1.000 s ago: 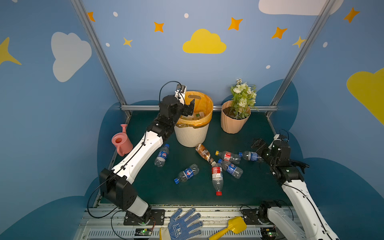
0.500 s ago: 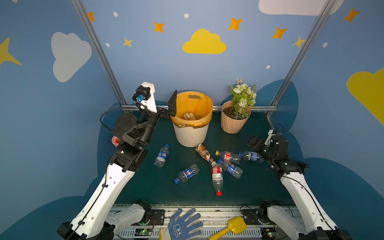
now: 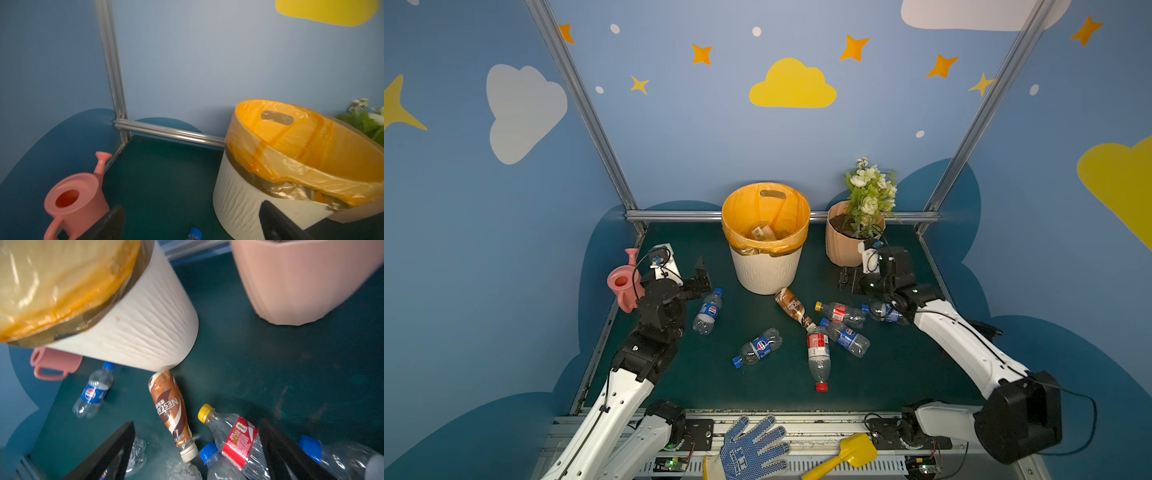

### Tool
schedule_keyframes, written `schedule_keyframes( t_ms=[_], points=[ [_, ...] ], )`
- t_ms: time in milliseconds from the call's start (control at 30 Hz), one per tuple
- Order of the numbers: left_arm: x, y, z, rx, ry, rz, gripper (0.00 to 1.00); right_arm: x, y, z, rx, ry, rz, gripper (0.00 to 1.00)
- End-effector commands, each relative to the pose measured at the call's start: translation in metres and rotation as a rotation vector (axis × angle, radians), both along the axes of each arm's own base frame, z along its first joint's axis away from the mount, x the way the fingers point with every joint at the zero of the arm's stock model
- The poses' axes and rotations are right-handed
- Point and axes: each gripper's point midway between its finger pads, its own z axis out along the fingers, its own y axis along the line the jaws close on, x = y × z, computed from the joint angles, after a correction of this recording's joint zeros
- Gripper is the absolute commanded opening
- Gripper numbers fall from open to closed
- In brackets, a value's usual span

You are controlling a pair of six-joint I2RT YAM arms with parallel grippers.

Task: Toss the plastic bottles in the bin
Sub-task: 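Reach the right gripper to the brown Nescafe bottle while the left arm draws back, then close the right gripper on the Nescafe bottle and lift it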

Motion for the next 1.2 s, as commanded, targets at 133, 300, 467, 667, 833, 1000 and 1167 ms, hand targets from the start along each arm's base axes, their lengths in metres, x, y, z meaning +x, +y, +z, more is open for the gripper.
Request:
schedule_keyframes(
  t_ms=[133, 300, 467, 667, 833, 1000, 1167],
  points=[
    [-0.032, 0.045, -0.068, -0.184, 0.119, 0.225, 1.00, -0.016, 0.051, -0.041, -0.144, 0.107, 0.267, 0.90],
    [-0.039, 0.054, -0.087, -0.221, 0.156, 0.268, 1.00, -0.028, 0.074, -0.071, -0.234, 0.207, 0.385, 0.83],
    [-0.040, 0.057, -0.093, -0.229, 0.182, 0.276, 1.00, -0.043, 0.089, -0.101, -0.316, 0.303, 0.465, 0.80],
    [-0.041, 0.058, -0.093, -0.232, 0.178, 0.274, 1.00, -0.054, 0.099, -0.127, -0.377, 0.366, 0.501, 0.78],
    [-0.042, 0.059, -0.096, -0.231, 0.185, 0.273, 1.00, -0.054, 0.104, -0.142, -0.401, 0.392, 0.499, 0.77],
    [-0.042, 0.059, -0.094, -0.226, 0.181, 0.272, 1.00, -0.054, 0.107, -0.157, -0.436, 0.415, 0.492, 0.74],
    [-0.042, 0.058, -0.094, -0.225, 0.181, 0.268, 1.00, -0.052, 0.106, -0.170, -0.466, 0.430, 0.480, 0.67]
  ],
)
